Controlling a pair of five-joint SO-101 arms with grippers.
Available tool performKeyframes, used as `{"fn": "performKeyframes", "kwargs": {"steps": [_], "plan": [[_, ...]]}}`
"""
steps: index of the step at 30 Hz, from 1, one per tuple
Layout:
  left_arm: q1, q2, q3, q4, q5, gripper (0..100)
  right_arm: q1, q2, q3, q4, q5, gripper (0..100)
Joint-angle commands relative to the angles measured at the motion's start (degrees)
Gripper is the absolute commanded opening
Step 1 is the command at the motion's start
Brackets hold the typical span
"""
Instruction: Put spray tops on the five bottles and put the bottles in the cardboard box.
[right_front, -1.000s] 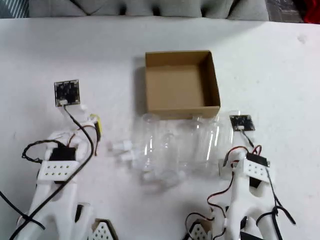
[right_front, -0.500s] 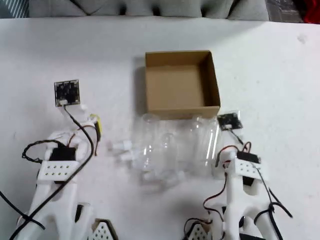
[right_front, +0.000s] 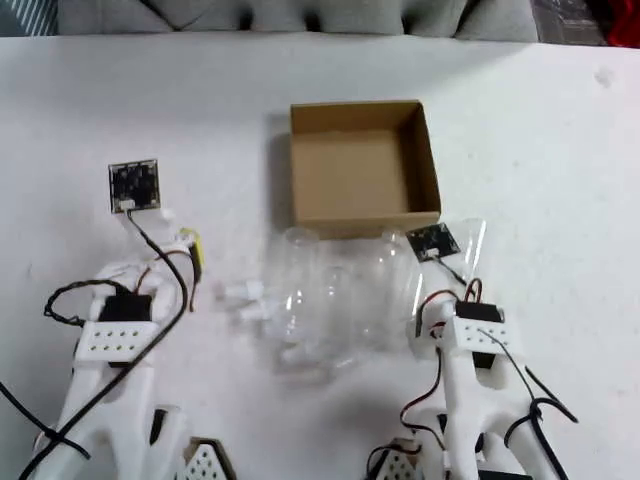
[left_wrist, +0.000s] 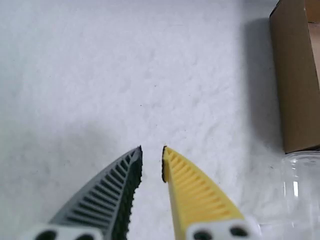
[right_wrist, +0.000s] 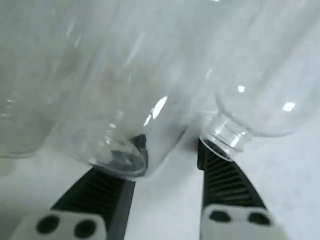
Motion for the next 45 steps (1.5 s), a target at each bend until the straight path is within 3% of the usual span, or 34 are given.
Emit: {"fn": "performKeyframes", "kwargs": {"steps": [1, 10, 14, 21, 27, 31, 34, 39, 45], "plan": [[-0.2, -0.2, -0.4, -1.1, -0.5, 7, -2.0, 0.2, 1.0, 0.7, -0.4, 12.3], [-0.1, -0.2, -0.4, -1.1, -0.4, 7, 2.4, -1.5, 0.7, 1.1, 0.0, 11.8], [0.0, -0.3, -0.4, -1.1, -0.4, 7, 4.2, -7.2, 1.1, 3.0, 0.0, 0.5], [0.7, -0.9, -2.6, 4.0, -0.4, 7, 4.9, -15.5, 6.9, -2.4, 0.1, 4.1], [7.9, -9.9, -7.8, 17.1, -0.6, 10, 5.8, -17.8, 8.0, -2.5, 0.2, 4.2], [17.3, -14.7, -7.8, 21.5, -5.4, 23, 8.1, -17.8, 8.0, -2.5, 0.2, 4.2], [22.0, -15.1, -8.7, 22.2, -6.6, 24, 8.1, -17.8, 8.0, -2.5, 0.2, 4.2], [27.0, -6.5, -14.3, 22.5, -6.6, 24, 8.2, -17.7, 8.0, -2.5, 0.3, 4.2], [28.8, 10.6, -24.4, 22.4, -6.6, 24, 8.3, -18.2, 8.7, -2.5, 9.8, 3.9]]}}
